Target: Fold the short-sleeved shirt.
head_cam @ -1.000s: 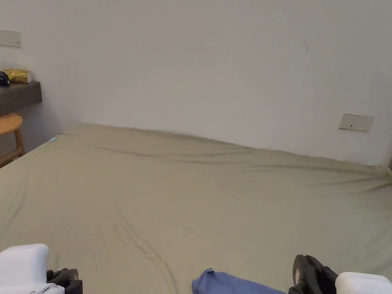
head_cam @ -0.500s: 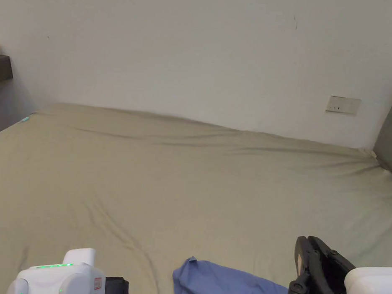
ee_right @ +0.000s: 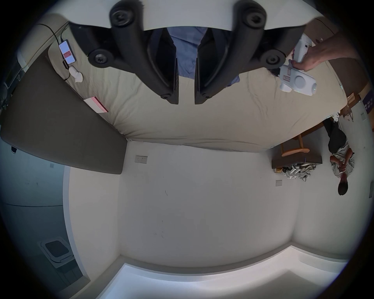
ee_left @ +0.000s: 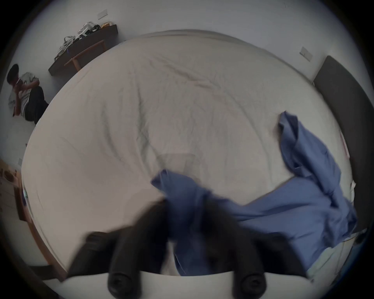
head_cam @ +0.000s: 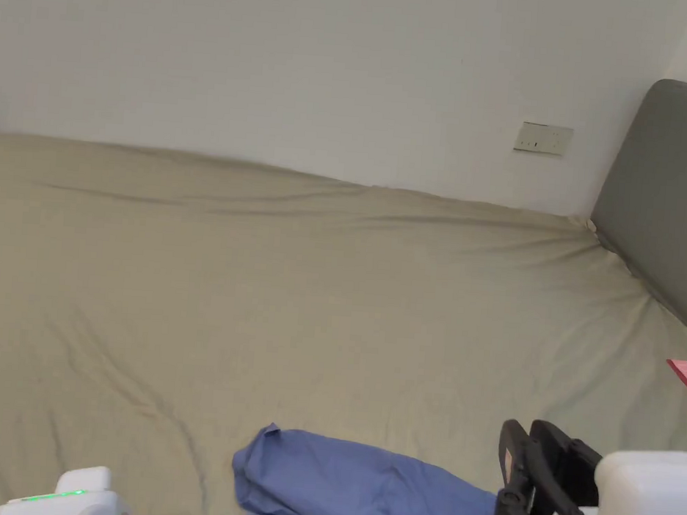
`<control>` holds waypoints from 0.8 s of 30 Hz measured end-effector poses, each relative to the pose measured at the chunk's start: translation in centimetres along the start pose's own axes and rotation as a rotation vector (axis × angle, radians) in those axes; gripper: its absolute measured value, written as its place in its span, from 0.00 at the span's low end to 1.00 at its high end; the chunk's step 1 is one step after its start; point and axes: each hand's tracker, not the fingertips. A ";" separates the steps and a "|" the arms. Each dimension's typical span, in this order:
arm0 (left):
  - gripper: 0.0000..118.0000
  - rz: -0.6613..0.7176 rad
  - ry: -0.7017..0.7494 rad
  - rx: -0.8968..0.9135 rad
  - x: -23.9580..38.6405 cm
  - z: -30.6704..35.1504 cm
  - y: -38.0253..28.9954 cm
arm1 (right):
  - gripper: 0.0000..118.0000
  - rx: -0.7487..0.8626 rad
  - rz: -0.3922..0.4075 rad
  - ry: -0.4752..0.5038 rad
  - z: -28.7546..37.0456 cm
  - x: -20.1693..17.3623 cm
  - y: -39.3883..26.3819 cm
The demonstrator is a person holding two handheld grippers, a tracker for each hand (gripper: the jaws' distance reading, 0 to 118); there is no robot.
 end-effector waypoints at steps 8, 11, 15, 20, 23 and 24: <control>0.05 0.068 -0.076 0.048 -0.3 5.2 -1.1 | 0.87 -0.006 0.064 0.049 -1.5 2.0 3.4; 0.05 0.042 -0.109 0.088 0.0 7.9 -2.0 | 0.94 -0.089 0.106 0.104 -6.0 3.4 2.1; 0.05 0.029 -0.135 0.145 0.5 10.0 -3.4 | 0.94 -0.309 0.286 0.072 -15.5 2.9 -0.4; 0.05 0.049 -0.152 0.173 0.5 10.8 -3.8 | 0.94 -0.570 0.370 0.233 -27.8 1.2 -5.2; 0.05 0.064 -0.136 0.173 0.5 10.1 -3.7 | 0.94 -0.700 0.419 0.303 -33.9 0.2 -8.5; 0.05 0.066 -0.139 0.170 0.4 9.8 -3.6 | 0.94 -0.773 0.410 0.286 -35.6 0.4 -9.9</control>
